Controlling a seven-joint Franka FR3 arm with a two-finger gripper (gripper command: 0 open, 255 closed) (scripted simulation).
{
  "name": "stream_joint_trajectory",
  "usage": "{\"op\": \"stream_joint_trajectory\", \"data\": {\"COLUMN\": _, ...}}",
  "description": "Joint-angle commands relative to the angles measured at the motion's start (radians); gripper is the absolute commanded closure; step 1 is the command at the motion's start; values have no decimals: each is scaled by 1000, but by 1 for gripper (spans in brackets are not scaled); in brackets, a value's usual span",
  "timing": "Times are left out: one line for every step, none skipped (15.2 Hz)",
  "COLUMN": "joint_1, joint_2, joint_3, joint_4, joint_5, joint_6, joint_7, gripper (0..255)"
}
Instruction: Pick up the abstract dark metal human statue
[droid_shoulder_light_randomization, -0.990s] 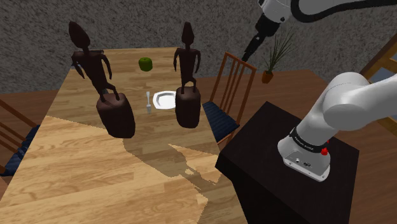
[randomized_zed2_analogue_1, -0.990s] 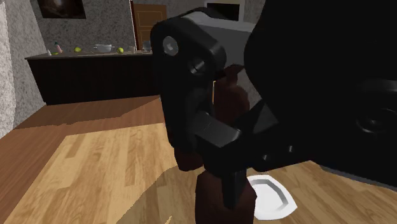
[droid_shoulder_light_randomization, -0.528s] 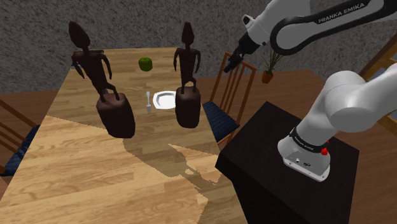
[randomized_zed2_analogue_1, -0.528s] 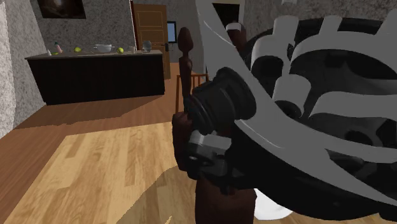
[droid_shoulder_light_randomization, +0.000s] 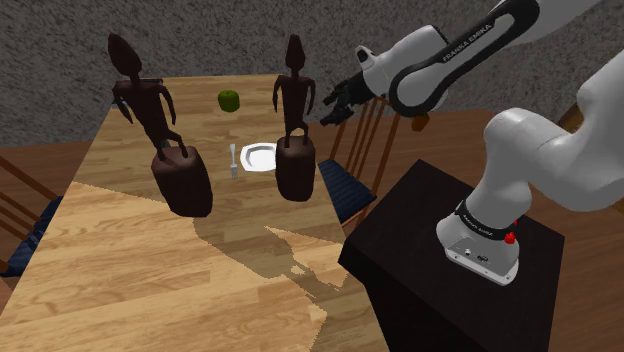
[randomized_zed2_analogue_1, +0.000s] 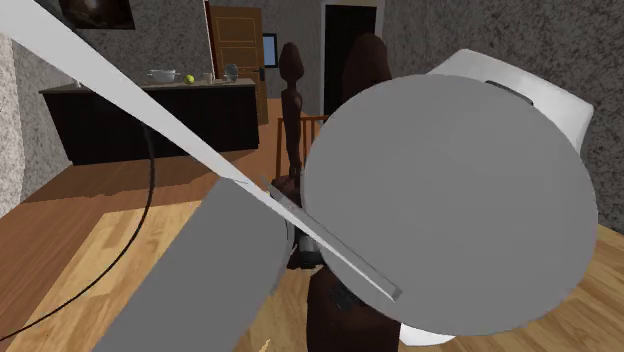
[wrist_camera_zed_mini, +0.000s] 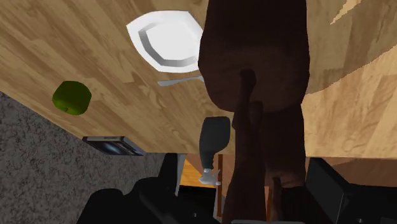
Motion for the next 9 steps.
{"op": "stream_joint_trajectory", "data": {"joint_1": 377, "joint_2": 8, "joint_3": -367, "joint_4": 45, "joint_5": -53, "joint_6": 139, "joint_7": -67, "gripper": 0}}
{"op": "stream_joint_trajectory", "data": {"joint_1": 529, "joint_2": -10, "joint_3": -516, "joint_4": 66, "joint_5": -91, "joint_6": 193, "joint_7": -87, "gripper": 0}}
{"op": "stream_joint_trajectory", "data": {"joint_1": 619, "joint_2": -27, "joint_3": -601, "joint_4": 81, "joint_5": -110, "joint_6": 226, "joint_7": -106, "gripper": 0}}
{"op": "stream_joint_trajectory", "data": {"joint_1": 658, "joint_2": -33, "joint_3": -641, "joint_4": 81, "joint_5": -106, "joint_6": 242, "joint_7": -117, "gripper": 0}}
{"op": "stream_joint_trajectory", "data": {"joint_1": 696, "joint_2": -40, "joint_3": -680, "joint_4": 82, "joint_5": -103, "joint_6": 257, "joint_7": -128, "gripper": 0}}
{"op": "stream_joint_trajectory", "data": {"joint_1": 733, "joint_2": -48, "joint_3": -719, "joint_4": 83, "joint_5": -101, "joint_6": 273, "joint_7": -138, "gripper": 0}}
{"op": "stream_joint_trajectory", "data": {"joint_1": 769, "joint_2": -56, "joint_3": -756, "joint_4": 84, "joint_5": -98, "joint_6": 288, "joint_7": -149, "gripper": 0}}
{"op": "stream_joint_trajectory", "data": {"joint_1": 804, "joint_2": -66, "joint_3": -792, "joint_4": 86, "joint_5": -96, "joint_6": 304, "joint_7": -160, "gripper": 0}}
{"op": "stream_joint_trajectory", "data": {"joint_1": 838, "joint_2": -76, "joint_3": -827, "joint_4": 88, "joint_5": -93, "joint_6": 319, "joint_7": -171, "gripper": 0}}
